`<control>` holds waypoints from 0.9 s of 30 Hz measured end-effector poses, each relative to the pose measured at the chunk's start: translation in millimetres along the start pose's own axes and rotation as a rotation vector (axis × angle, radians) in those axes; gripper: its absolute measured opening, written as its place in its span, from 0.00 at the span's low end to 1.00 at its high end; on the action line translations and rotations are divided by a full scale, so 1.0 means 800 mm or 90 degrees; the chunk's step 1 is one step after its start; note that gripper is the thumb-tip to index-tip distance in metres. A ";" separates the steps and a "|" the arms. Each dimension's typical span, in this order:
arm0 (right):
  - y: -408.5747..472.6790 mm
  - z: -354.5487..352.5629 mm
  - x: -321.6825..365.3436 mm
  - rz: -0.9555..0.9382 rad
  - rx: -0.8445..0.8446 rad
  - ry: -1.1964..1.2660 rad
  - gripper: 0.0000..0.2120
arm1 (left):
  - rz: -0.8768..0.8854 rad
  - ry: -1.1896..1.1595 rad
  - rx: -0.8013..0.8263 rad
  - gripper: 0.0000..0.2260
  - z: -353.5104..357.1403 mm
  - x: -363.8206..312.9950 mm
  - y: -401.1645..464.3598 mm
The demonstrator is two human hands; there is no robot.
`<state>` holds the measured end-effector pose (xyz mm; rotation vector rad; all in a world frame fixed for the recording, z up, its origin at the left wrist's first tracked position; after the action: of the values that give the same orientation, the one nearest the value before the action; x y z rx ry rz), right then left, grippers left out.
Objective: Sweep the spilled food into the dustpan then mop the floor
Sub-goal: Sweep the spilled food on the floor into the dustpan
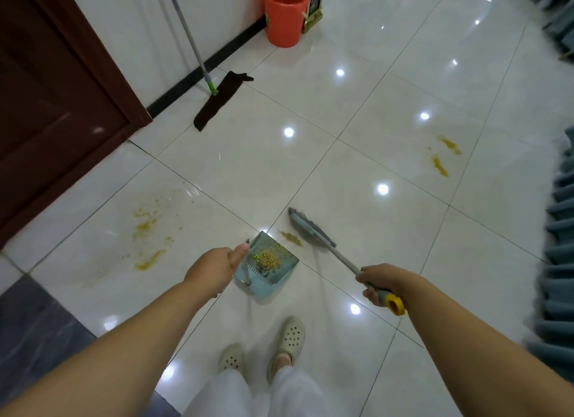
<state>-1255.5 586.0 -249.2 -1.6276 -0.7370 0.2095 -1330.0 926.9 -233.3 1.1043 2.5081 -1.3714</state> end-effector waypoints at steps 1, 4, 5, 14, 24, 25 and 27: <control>-0.003 0.015 -0.003 0.000 0.007 -0.018 0.09 | -0.002 -0.005 0.006 0.27 -0.001 0.000 0.001; -0.019 0.049 -0.016 0.018 0.037 -0.024 0.09 | -0.006 -0.025 0.029 0.26 -0.004 -0.001 0.004; -0.027 0.055 -0.019 0.028 0.057 -0.011 0.10 | -0.007 -0.036 0.039 0.26 -0.004 0.000 0.003; -0.080 0.038 -0.021 0.014 0.064 -0.011 0.13 | 0.016 -0.047 0.023 0.26 -0.012 0.009 -0.016; -0.044 0.114 -0.028 0.003 0.043 0.003 0.11 | 0.041 0.033 -0.008 0.26 -0.033 0.052 -0.022; -0.046 0.126 -0.032 0.004 0.057 -0.011 0.11 | 0.041 0.052 -0.010 0.26 -0.031 0.054 -0.023; -0.059 0.138 -0.039 0.017 0.098 0.000 0.09 | 0.041 0.064 -0.011 0.26 -0.028 0.057 -0.024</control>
<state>-1354.2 660.2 -236.3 -1.4910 -0.6827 0.2796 -1369.6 962.4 -224.3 1.2698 2.5225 -1.3059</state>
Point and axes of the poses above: each hand's wrist, its own y-axis towards the middle knuckle, its own z-axis out of the palm, x = y × z, the point moved 6 cm from there along y, towards the middle knuckle, and after that the axes turned 7 degrees about -z, right-handed, at the moved point
